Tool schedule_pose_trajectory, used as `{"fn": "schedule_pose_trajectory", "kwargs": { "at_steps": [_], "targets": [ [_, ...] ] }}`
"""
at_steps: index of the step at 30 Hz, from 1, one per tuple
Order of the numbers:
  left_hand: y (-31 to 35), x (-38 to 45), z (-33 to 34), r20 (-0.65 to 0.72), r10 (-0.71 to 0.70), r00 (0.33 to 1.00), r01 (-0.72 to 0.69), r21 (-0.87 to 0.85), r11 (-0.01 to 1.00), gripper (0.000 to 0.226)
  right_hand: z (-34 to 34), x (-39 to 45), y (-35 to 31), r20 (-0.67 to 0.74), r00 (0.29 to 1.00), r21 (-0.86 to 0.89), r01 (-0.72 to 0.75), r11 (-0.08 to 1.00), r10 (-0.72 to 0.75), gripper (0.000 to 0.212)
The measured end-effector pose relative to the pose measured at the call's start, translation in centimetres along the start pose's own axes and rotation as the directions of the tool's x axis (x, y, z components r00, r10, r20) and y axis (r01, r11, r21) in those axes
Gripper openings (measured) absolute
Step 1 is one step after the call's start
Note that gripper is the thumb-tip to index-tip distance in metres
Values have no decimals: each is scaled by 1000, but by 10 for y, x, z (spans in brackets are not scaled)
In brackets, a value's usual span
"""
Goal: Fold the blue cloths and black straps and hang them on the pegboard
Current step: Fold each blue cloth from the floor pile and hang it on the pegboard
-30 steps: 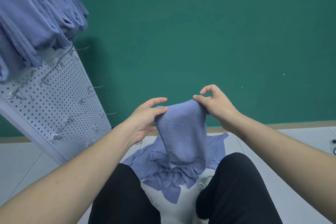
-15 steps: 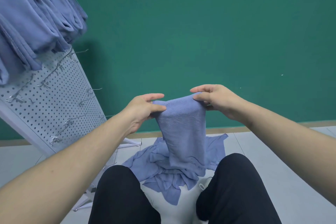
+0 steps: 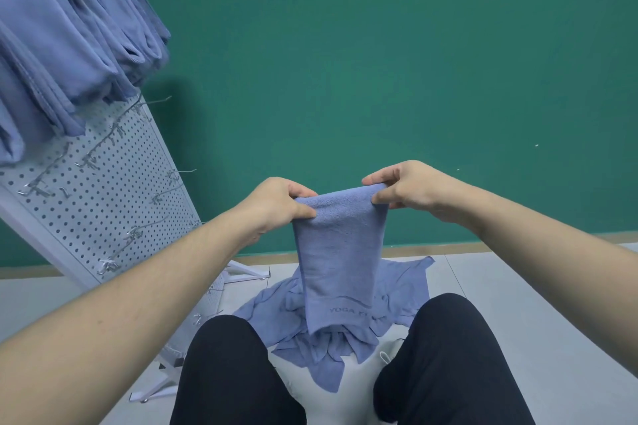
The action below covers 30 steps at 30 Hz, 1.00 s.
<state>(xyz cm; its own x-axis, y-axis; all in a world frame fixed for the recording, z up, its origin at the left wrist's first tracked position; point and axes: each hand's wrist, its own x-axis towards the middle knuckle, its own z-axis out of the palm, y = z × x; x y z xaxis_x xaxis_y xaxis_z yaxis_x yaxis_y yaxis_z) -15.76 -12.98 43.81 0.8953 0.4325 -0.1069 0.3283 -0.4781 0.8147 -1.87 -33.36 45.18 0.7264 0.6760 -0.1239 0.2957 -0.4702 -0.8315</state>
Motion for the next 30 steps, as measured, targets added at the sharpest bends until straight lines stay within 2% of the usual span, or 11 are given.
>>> {"fn": "schedule_pose_trajectory", "kwargs": {
  "at_steps": [2,4,7,10,14,16,18,23,27,30],
  "targets": [
    [3,-1,0,5,16,1000,-16,51,999,20,0,0,-1,45,999,-39,-5,999,7,41],
    [4,-1,0,-8,42,999,-41,110,993,15,0,-1,-1,52,999,-121,-3,993,9,31],
    [4,-1,0,-34,72,997,-65,172,983,5,-1,-2,-2,15,1000,-233,0,972,3,12],
    [2,-1,0,-18,115,993,-109,188,976,8,-2,-4,0,-36,999,-217,23,976,-32,12],
    [-2,-1,-1,-48,107,993,-106,22,994,8,2,-1,9,-12,998,9,68,998,-68,19],
    [-6,0,0,-24,101,995,-103,-111,988,8,7,0,13,-48,994,61,102,993,-100,22],
    [-5,-3,2,22,89,996,-82,-225,971,12,12,-4,11,-127,982,5,139,990,-138,23],
    [-2,-5,9,-7,122,993,-119,-262,958,19,23,-7,8,-246,947,-93,190,977,-207,24],
    [-1,-8,13,-59,158,986,-167,-222,961,19,29,-4,10,-317,915,-124,221,967,-250,23],
    [0,-12,14,-157,251,955,-263,-62,963,18,28,-1,17,-315,898,-229,242,943,-307,24]
  ]
}}
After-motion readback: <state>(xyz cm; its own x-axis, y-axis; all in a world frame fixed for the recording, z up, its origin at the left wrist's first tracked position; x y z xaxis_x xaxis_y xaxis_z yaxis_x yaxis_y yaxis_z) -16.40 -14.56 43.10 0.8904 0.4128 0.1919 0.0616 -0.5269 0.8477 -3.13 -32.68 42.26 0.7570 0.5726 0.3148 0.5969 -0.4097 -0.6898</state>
